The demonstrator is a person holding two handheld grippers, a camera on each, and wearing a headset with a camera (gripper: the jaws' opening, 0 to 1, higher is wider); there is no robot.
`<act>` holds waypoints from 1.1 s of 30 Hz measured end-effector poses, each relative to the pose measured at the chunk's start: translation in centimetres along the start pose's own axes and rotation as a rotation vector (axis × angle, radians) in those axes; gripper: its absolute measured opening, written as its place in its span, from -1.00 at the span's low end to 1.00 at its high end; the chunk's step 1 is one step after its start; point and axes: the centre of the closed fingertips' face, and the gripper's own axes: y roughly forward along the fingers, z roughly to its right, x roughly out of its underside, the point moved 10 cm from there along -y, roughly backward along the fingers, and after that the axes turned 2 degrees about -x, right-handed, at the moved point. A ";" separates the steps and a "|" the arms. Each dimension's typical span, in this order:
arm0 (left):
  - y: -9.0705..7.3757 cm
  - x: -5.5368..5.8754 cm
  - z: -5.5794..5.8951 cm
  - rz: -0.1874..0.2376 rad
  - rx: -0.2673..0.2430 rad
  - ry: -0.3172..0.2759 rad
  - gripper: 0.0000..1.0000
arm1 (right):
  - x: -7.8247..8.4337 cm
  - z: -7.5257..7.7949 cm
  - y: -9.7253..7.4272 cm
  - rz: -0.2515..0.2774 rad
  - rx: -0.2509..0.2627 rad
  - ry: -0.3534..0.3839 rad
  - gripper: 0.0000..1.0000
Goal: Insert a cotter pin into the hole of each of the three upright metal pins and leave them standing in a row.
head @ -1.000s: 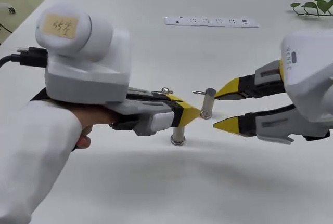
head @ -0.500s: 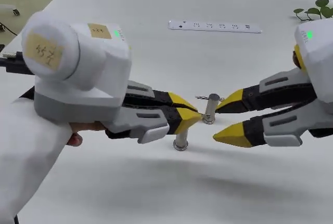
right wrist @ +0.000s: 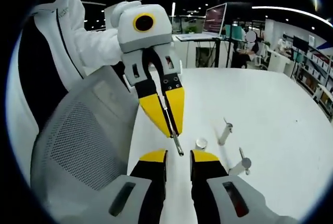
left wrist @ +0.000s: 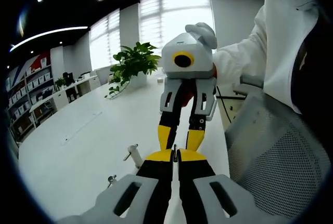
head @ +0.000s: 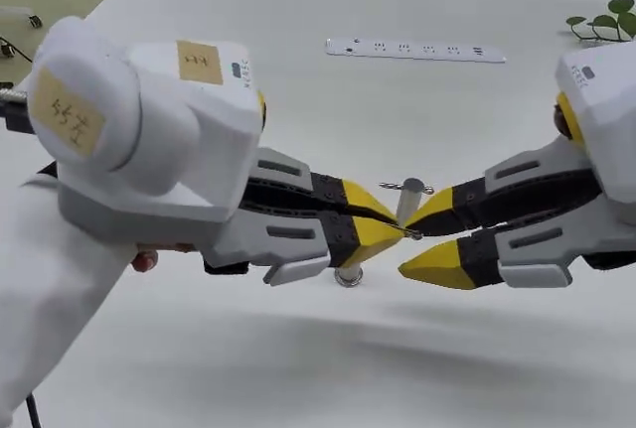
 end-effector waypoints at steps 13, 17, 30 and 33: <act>0.4 0.4 0.6 -0.050 0.066 0.035 -1.00 | 0.1 -0.9 0.1 -0.029 -0.052 -0.023 -1.00; 0.6 0.8 0.8 -0.067 0.080 0.046 -1.00 | 0.0 -1.1 0.1 -0.051 -0.069 -0.034 -1.00; 0.7 1.9 0.5 -0.081 0.018 -0.018 -0.93 | 0.0 -0.7 -0.2 -0.069 -0.064 -0.043 -1.00; 0.5 2.4 0.0 -0.085 -0.023 -0.038 -0.80 | 0.0 -0.4 -0.2 -0.065 -0.049 -0.038 -1.00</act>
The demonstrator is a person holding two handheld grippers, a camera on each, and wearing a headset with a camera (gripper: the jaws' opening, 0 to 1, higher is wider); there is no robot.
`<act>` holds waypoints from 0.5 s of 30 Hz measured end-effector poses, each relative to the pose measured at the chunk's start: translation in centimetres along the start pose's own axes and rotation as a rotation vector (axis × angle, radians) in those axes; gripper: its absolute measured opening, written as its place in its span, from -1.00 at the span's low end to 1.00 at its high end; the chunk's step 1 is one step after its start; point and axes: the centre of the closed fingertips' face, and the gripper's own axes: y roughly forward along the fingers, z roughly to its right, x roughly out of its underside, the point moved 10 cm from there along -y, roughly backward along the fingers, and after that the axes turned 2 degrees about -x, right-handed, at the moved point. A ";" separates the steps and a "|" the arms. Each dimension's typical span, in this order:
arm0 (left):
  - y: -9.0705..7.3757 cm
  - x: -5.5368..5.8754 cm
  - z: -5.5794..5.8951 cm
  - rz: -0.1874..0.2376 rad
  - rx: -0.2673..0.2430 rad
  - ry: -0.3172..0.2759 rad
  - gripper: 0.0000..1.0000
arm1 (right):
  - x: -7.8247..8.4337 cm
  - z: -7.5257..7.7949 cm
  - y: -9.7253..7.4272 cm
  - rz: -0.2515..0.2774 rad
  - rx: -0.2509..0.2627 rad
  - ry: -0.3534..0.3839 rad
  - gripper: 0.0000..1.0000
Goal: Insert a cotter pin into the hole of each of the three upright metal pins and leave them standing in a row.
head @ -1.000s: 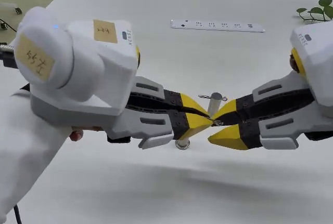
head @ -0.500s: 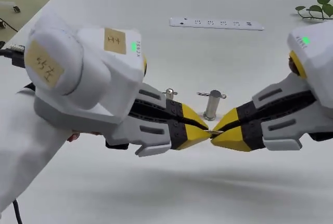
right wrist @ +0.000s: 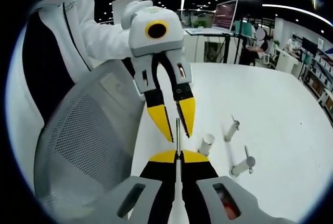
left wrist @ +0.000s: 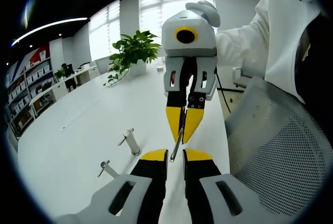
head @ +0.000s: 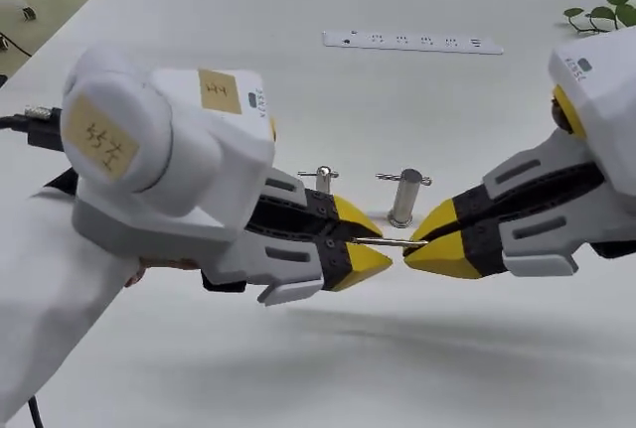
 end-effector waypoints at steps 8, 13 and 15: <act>-0.1 1.5 -1.5 -0.028 -0.099 -0.054 -0.40 | 1.0 1.5 0.4 -0.080 0.037 0.015 -1.00; 0.2 1.9 -2.1 -0.047 -0.107 -0.058 -0.41 | 1.8 2.2 0.7 -0.153 0.052 0.034 -1.00; 0.4 1.8 -2.4 -0.046 -0.102 -0.062 -0.43 | 2.0 2.5 0.9 -0.158 0.055 0.040 -1.00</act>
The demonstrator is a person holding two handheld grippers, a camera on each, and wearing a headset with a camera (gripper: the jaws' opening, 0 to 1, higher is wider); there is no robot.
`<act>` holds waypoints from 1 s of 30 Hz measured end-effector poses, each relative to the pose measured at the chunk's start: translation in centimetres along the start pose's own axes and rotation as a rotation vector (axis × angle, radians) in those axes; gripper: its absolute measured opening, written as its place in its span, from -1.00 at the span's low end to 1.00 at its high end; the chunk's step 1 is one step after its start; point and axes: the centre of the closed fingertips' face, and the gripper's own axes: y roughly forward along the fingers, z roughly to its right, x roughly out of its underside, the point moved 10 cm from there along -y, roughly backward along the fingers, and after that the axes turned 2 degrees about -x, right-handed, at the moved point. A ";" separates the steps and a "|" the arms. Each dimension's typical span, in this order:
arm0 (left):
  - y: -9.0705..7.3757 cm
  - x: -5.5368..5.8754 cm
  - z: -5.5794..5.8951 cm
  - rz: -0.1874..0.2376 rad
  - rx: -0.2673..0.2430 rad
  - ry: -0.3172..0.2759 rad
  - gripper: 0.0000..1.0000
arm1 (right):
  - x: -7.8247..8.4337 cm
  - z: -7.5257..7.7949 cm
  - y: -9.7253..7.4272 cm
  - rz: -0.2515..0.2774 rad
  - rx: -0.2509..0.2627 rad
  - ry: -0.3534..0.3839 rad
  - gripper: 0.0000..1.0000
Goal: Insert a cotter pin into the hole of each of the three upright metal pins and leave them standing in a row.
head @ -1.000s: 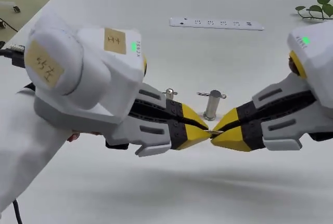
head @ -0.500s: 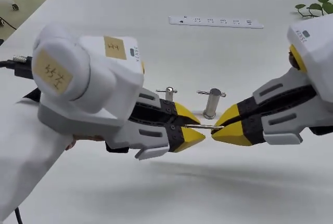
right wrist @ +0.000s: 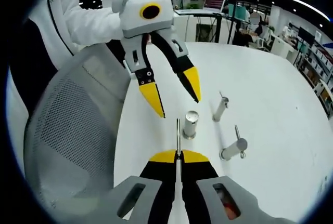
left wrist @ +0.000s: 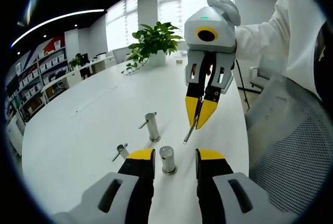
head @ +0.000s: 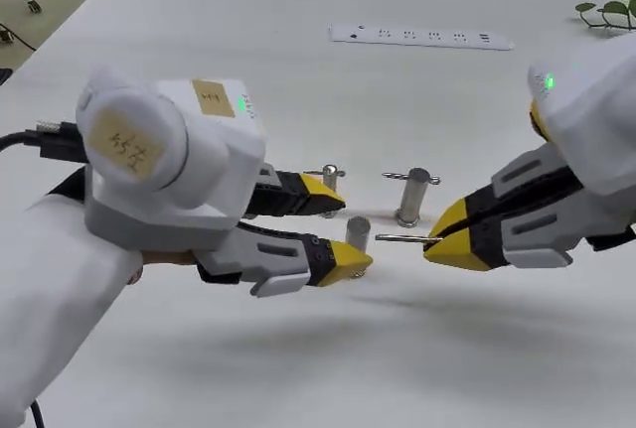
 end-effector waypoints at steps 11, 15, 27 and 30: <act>1.3 0.4 -1.1 -0.024 0.019 0.011 -0.48 | 0.8 1.3 0.6 -0.020 0.011 0.028 -1.00; 1.7 0.6 -1.4 -0.041 0.034 0.019 -0.52 | 1.0 1.6 0.7 -0.024 0.016 0.032 -1.00; 2.0 1.0 -1.7 -0.056 0.068 0.024 -0.75 | 0.9 2.0 1.3 -0.030 0.011 0.040 -1.00; 2.1 0.9 -1.7 -0.056 0.071 0.028 -0.75 | 0.9 2.0 1.3 -0.033 0.008 0.035 -1.00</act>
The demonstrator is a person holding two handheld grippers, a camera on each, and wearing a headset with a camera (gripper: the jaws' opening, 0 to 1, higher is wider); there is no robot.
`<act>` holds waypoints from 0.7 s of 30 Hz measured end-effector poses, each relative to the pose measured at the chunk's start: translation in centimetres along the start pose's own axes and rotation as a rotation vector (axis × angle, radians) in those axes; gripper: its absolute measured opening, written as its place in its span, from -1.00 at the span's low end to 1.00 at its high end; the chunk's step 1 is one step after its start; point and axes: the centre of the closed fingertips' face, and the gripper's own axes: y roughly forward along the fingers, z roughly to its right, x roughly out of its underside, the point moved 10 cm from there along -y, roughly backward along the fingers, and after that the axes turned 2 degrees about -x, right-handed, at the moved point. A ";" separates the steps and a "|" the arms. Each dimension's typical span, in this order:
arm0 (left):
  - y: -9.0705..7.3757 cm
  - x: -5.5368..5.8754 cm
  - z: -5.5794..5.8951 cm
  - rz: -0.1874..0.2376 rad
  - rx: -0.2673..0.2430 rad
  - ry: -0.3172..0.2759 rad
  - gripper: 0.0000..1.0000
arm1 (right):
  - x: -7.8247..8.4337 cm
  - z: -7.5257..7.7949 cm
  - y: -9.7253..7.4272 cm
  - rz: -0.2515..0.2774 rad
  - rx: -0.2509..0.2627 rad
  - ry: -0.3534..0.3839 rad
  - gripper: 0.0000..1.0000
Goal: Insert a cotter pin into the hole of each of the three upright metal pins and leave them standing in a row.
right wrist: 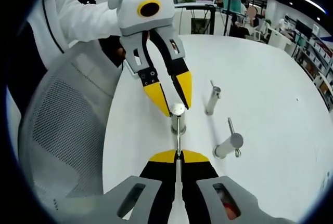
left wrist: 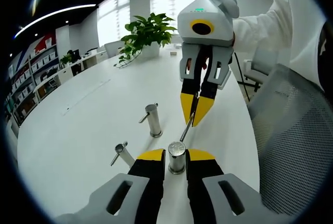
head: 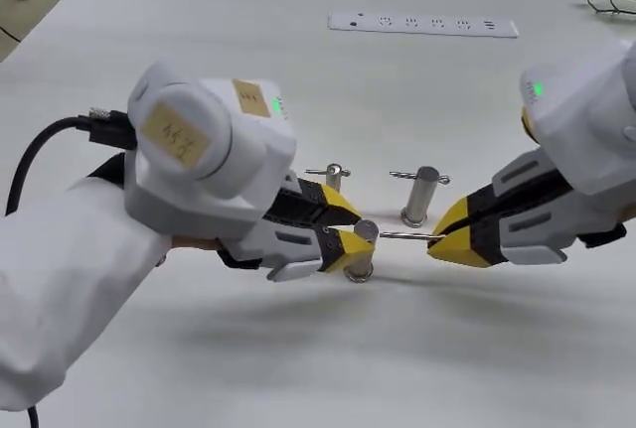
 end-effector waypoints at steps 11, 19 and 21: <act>0.3 0.3 0.0 -0.019 0.010 -0.002 -0.80 | 0.0 -0.1 0.3 -0.004 -0.004 -0.006 -1.00; 0.3 0.2 0.0 -0.032 0.015 0.010 -0.80 | -0.1 -0.2 0.2 -0.001 -0.004 -0.007 -1.00; 0.3 0.1 0.0 -0.034 0.016 0.011 -0.80 | -0.3 -0.3 0.1 0.004 -0.003 -0.005 -1.00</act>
